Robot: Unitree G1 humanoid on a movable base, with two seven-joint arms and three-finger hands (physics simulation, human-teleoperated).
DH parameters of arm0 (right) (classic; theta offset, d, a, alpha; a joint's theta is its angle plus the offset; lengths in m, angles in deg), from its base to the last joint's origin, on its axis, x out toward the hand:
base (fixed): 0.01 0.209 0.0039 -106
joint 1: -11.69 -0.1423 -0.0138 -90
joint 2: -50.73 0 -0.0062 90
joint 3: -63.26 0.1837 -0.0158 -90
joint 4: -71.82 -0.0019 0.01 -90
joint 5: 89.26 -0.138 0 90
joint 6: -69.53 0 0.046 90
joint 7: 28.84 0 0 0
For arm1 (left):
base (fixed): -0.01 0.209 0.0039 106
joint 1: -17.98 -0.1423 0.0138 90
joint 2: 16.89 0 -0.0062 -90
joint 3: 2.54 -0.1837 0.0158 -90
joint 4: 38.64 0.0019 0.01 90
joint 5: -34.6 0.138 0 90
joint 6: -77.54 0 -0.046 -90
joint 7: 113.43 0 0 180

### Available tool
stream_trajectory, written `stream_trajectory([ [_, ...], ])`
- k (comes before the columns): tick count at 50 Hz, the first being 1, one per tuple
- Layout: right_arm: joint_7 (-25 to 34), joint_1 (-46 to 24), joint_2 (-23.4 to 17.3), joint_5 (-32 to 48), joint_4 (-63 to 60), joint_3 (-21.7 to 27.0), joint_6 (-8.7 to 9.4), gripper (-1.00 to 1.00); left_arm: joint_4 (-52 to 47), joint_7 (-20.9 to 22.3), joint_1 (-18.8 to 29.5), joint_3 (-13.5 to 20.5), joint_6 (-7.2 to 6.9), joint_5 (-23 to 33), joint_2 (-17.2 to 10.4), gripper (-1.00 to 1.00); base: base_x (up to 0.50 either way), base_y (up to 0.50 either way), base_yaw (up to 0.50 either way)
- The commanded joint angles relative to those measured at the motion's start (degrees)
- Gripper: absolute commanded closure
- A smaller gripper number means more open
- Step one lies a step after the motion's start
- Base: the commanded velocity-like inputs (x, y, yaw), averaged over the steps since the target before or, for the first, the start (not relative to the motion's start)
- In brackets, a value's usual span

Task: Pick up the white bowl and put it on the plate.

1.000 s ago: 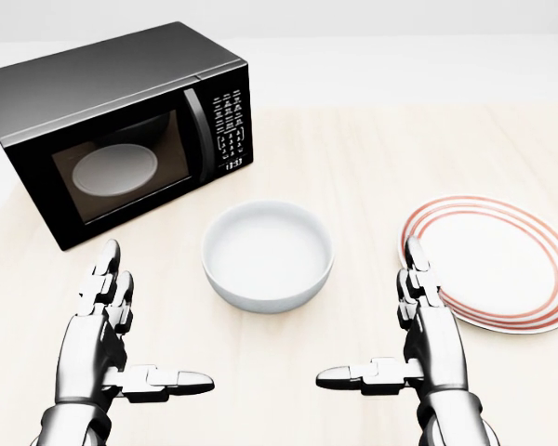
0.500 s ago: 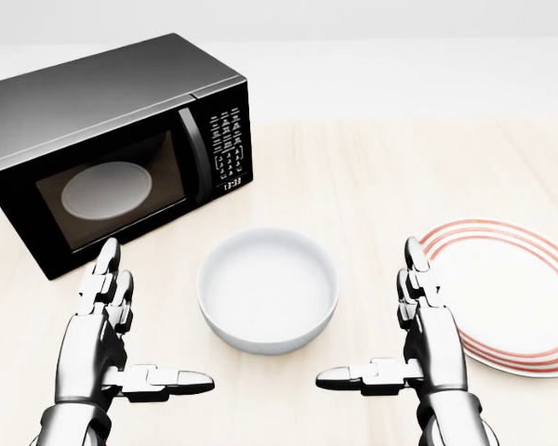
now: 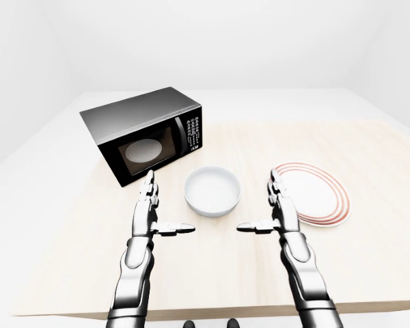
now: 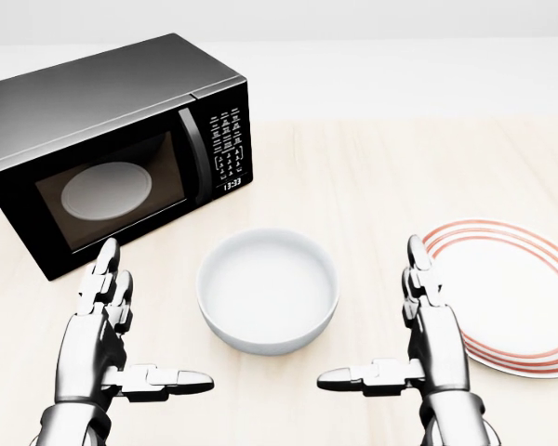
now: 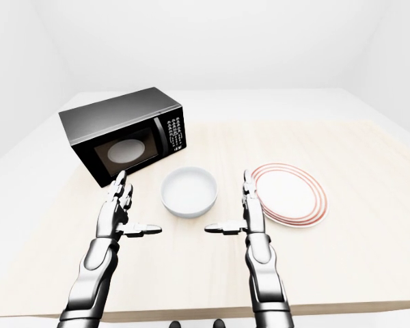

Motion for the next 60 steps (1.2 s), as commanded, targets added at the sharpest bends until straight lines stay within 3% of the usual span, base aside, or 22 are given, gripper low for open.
stream_trajectory([
  [1,-1.26,0.31,-0.98,5.49,-2.93,0.23,2.1,-1.0,0.44,-0.15,0.27,0.16,0.12,0.0,-0.07,-1.0,0.0,0.0,0.0],
  [2,-1.02,0.24,-1.12,6.08,-2.81,0.24,1.94,-1.0,0.54,-0.16,0.28,0.15,0.18,0.02,-0.06,-1.0,0.0,0.0,0.0],
  [3,-0.97,0.07,-1.38,8.06,-3.94,-0.22,3.48,-1.0,0.51,-0.17,0.18,0.09,0.25,0.1,-0.05,-1.0,0.0,0.0,0.0],
  [4,-0.85,-0.2,-1.34,8.8,-4.08,-0.26,3.62,-1.0,0.91,-0.16,0.31,0.14,0.51,0.08,-0.08,-1.0,0.0,0.0,0.0],
  [6,-0.53,-1.57,-1.67,12.09,-4.97,-1.1,4.48,-1.0,0.09,-0.21,0.1,0.16,-0.08,0.02,-0.08,-1.0,0.0,0.0,0.0],
  [8,0.15,-2.89,-1.79,14.49,-4.42,-1.56,4.48,-1.0,-0.89,-0.29,-0.1,0.07,-0.88,0.06,-0.03,-1.0,0.0,0.0,0.0],
  [9,0.17,-4.03,-2.2,16.74,-2.62,-2.17,4.48,-1.0,0.25,-0.22,0.26,0.22,-0.1,0.02,-0.09,-1.0,0.0,0.0,0.0],
  [12,0.73,-4.98,-2.33,20.68,-1.76,-2.6,4.48,-1.0,0.84,-0.26,0.35,0.25,0.35,0.01,-0.09,-1.0,0.0,0.0,0.0],
  [14,1.17,-5.45,-2.61,23.56,-0.78,-3.17,4.48,-1.0,-0.2,-0.37,0.06,0.08,-0.44,0.09,-0.02,-1.0,0.0,0.0,0.0],
  [17,4.05,-5.68,-3.8,31.11,-2.33,-5.31,4.48,-1.0,0.35,-0.33,0.22,0.16,-0.01,0.09,-0.08,-1.0,0.0,0.0,0.0],
  [23,9.9,-6.22,-3.88,39.38,-6.29,-4.97,4.48,-1.0,0.79,-0.36,0.25,0.16,0.36,0.11,-0.06,-1.0,0.0,0.0,0.0],
  [24,24.79,-15.89,-15.03,61.97,-12.61,-10.19,2.84,-1.0,0.93,-0.46,0.47,0.15,0.15,0.23,-0.09,-1.0,0.0,0.0,0.0],
  [25,27.01,-16.82,-13.24,65.51,-12.42,-8.3,-0.76,-1.0,0.81,-0.47,0.42,0.1,0.07,0.27,-0.08,-1.0,0.0,0.0,0.0],
  [27,28.54,-17.04,-10.35,68.4,-11.83,-5.03,-4.79,-1.0,0.54,-0.5,0.31,0.04,-0.09,0.33,-0.04,-1.0,0.0,0.0,0.0],
  [30,30.11,-17.79,-8.81,70.36,-11.72,-3.11,-5.52,-1.0,1.42,-0.47,0.39,0.09,0.66,0.35,-0.05,-1.0,0.0,0.0,0.0],
  [35,31.16,-18.27,-7.86,71.59,-11.43,-2.4,-5.52,-1.0,0.31,-0.6,0.21,-0.05,-0.23,0.4,0.02,-1.0,0.0,0.0,0.0],
  [37,31.6,-18.65,-7.69,71.87,-11.32,-2.39,-5.52,-1.0,1.14,-0.51,0.36,0.06,0.45,0.33,-0.03,-1.0,0.0,0.0,0.0],
  [42,33.61,-20.11,-7.59,71.95,-11.76,-2.37,-5.52,-1.0,0.35,-0.49,0.22,0.06,-0.16,0.24,-0.04,-1.0,0.0,0.0,0.0],
  [46,34.51,-20.86,-7.51,71.85,-11.85,-2.48,-5.52,-1.0,1.18,-0.44,0.28,0.12,0.62,0.22,-0.04,-1.0,0.0,0.0,0.0],
  [53,34.56,-20.91,-7.07,70.82,-9.63,-3.2,-5.52,-1.0,1.42,-0.49,0.46,0.18,0.56,0.25,-0.09,-1.0,0.0,0.0,0.0],
  [55,34.69,-21.28,-7.19,70.31,-8.63,-3.26,-5.52,-1.0,0.74,-0.59,0.35,0.07,-0.05,0.33,-0.06,-1.0,0.0,0.0,0.0],
  [60,35.09,-22.39,-7.26,68.87,-7.0,-3.29,-5.52,-1.0,1.97,-0.56,0.77,0.23,0.7,0.26,-0.13,-1.0,0.0,0.0,0.0],
])
